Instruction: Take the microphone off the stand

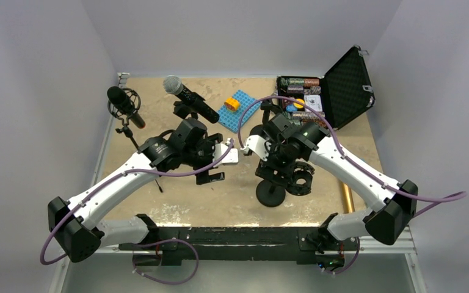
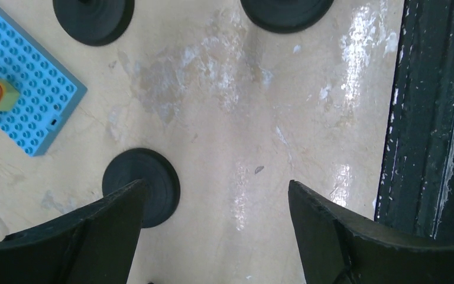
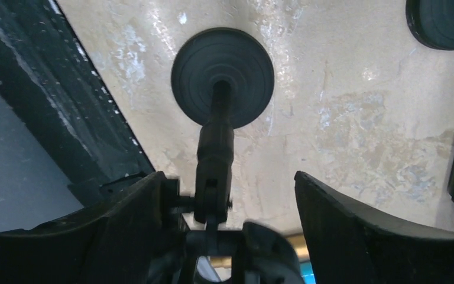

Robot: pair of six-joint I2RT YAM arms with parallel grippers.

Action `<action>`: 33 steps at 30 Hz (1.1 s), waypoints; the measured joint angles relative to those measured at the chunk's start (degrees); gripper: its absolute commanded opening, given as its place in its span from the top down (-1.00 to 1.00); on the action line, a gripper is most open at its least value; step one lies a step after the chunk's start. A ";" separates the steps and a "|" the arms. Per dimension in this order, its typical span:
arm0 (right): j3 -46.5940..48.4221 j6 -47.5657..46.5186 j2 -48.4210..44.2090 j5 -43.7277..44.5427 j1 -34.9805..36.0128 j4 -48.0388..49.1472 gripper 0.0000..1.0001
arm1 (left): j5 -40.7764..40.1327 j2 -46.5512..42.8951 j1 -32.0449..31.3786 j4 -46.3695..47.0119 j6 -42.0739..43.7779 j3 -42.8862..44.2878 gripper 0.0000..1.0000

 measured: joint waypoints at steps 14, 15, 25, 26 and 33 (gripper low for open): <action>3.89 -1.70 -9.84 -14.53 -6.25 1.95 -0.72 | 3.52 -1.11 -0.04 2.27 -1.25 1.86 -0.84; 3.82 -1.95 -9.35 -14.95 -6.23 1.90 -0.72 | 3.52 -1.29 -0.04 2.27 -1.36 2.12 -0.84; -0.72 -2.19 -5.73 -14.78 -6.25 2.47 -0.62 | 4.22 -3.72 -0.02 1.62 -4.46 2.36 -0.83; -1.22 -2.14 -5.60 -14.69 -6.25 2.62 -0.59 | 4.35 -3.82 0.00 1.62 -4.81 2.36 -0.83; -4.09 -2.12 -4.96 -13.07 -6.25 3.34 -0.21 | 5.03 -4.26 0.52 1.68 -6.05 2.34 -0.82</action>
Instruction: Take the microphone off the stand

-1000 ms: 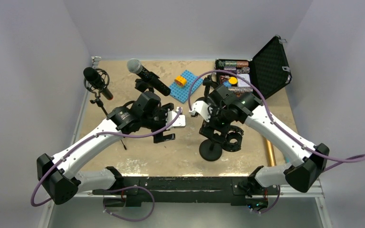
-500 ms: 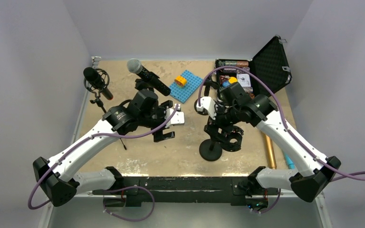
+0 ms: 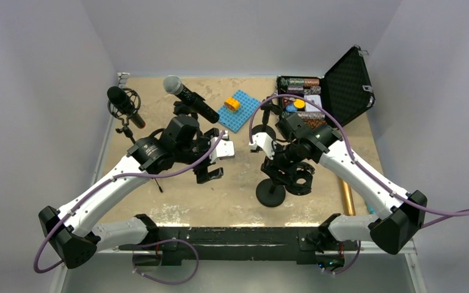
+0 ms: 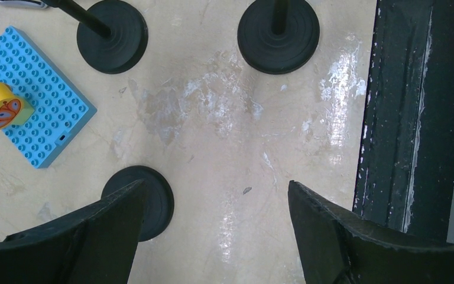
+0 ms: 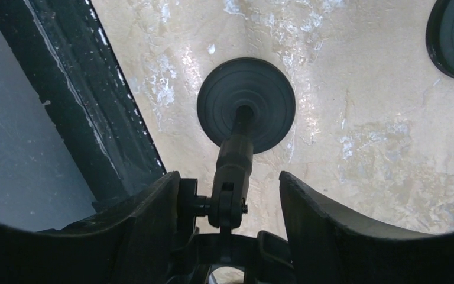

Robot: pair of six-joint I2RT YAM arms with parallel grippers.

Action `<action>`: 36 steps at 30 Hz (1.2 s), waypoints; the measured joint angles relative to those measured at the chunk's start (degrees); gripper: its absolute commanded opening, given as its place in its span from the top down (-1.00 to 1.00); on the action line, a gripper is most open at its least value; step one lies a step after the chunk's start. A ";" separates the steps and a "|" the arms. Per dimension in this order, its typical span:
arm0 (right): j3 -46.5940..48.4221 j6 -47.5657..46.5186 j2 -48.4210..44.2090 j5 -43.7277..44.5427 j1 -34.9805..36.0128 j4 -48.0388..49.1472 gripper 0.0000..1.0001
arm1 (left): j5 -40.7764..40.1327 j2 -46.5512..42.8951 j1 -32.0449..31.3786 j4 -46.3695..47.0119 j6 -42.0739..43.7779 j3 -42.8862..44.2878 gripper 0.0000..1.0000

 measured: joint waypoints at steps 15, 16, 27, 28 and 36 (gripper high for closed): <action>1.27 8.15 1.60 8.41 -9.99 3.69 0.81 | 1.22 0.04 0.83 0.68 -0.52 -0.02 -0.79; 1.97 8.39 2.29 9.40 -11.08 3.85 0.85 | 1.38 0.07 0.92 0.81 -0.79 -0.02 -0.78; 14.32 8.24 14.49 15.17 -18.91 5.07 0.84 | 3.61 1.05 2.10 1.68 -2.64 -0.02 -0.79; 15.72 8.22 16.09 15.17 -19.74 5.07 0.79 | 3.65 1.05 2.25 1.70 -2.73 -0.02 -0.80; 26.18 7.98 27.89 14.69 -24.57 2.73 -0.31 | 4.00 1.05 3.06 1.68 -2.99 -0.02 -1.00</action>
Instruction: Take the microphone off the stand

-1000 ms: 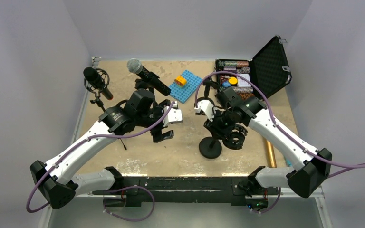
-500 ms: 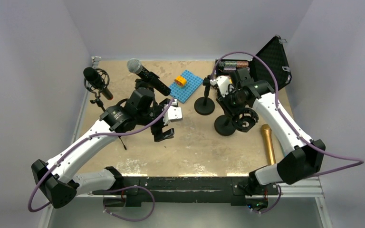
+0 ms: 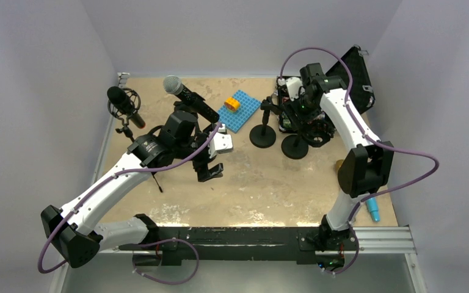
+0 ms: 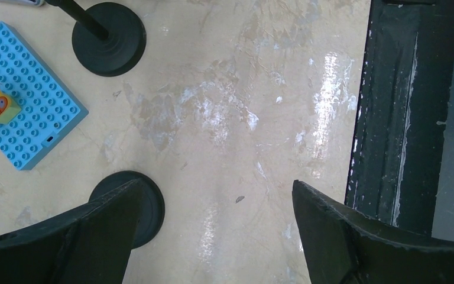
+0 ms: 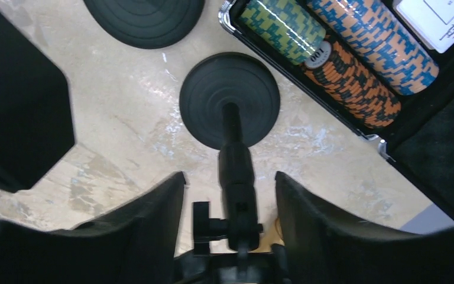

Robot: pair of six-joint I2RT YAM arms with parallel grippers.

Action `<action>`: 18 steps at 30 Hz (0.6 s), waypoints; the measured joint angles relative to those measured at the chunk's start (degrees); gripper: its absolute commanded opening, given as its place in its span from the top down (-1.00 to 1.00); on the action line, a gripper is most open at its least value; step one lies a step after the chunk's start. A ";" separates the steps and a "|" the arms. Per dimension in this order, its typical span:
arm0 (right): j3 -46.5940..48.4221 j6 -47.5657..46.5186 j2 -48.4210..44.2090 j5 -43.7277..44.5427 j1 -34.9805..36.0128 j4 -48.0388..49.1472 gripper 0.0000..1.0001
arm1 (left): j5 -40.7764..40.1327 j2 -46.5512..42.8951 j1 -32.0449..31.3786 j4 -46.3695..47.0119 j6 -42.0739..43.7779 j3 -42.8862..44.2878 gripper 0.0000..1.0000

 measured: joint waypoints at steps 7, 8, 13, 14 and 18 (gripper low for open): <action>7.08 0.13 1.11 -0.50 -0.68 -3.89 -0.55 | 0.85 0.04 0.00 -0.09 -0.26 0.11 -1.00; 8.83 0.15 1.11 -0.61 -0.68 -4.68 -0.56 | 1.31 0.24 0.00 -0.57 -0.22 0.48 -1.00; 14.69 0.68 -0.61 -1.18 -0.68 -6.60 -0.69 | 2.99 2.86 0.00 -4.31 1.95 6.08 -1.00; 14.88 0.85 -1.51 -1.20 -0.68 -6.82 -0.74 | 3.15 3.41 0.00 -5.29 2.43 7.54 -1.00; 16.13 1.38 -5.35 -1.64 -0.66 -7.65 -0.76 | 3.65 4.44 0.00 -7.43 2.49 12.61 -1.00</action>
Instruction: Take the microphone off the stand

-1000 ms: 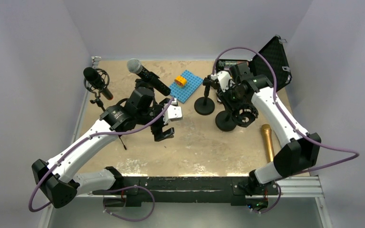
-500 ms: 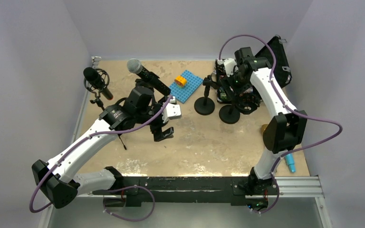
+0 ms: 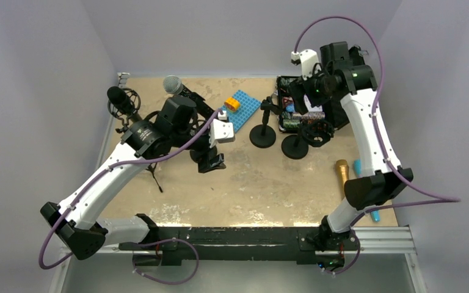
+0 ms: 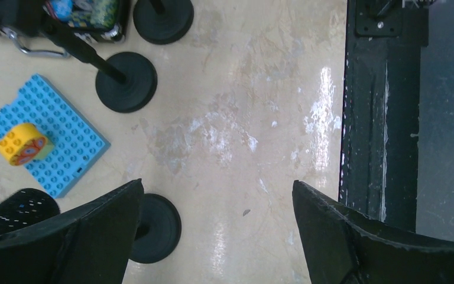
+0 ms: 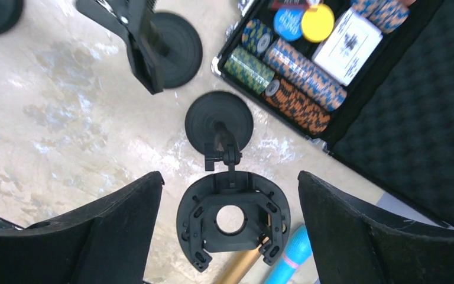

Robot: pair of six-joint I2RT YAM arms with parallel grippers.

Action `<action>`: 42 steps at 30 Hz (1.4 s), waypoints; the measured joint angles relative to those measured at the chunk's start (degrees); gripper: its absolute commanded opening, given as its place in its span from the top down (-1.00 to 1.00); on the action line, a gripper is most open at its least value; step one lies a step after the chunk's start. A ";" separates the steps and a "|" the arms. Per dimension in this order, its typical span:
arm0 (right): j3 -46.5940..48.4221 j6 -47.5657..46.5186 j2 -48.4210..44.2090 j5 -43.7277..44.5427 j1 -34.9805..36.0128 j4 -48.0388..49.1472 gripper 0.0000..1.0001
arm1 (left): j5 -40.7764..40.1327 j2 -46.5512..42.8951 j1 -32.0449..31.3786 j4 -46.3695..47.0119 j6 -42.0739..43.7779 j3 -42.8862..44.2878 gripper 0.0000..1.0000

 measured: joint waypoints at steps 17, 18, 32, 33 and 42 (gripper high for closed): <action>8.11 0.55 -5.95 -17.31 12.76 10.51 -0.82 | -19.74 -17.25 0.04 -4.66 -6.29 10.14 -1.00; 7.91 0.76 -5.95 -18.43 14.43 12.02 -0.82 | -23.41 -19.08 0.04 -4.70 -7.10 8.66 -1.00; 13.64 5.29 6.97 -29.42 27.54 25.22 -0.83 | -36.54 -31.78 0.68 -10.75 -9.84 -10.27 -0.94; 14.25 5.55 8.46 -30.18 27.93 25.51 -0.83 | -35.01 -32.02 0.76 -11.15 -9.88 -10.34 -0.94; 17.79 6.21 19.04 -33.94 29.33 27.17 -0.73 | -27.32 -34.18 2.71 -12.50 -10.27 -11.63 -0.92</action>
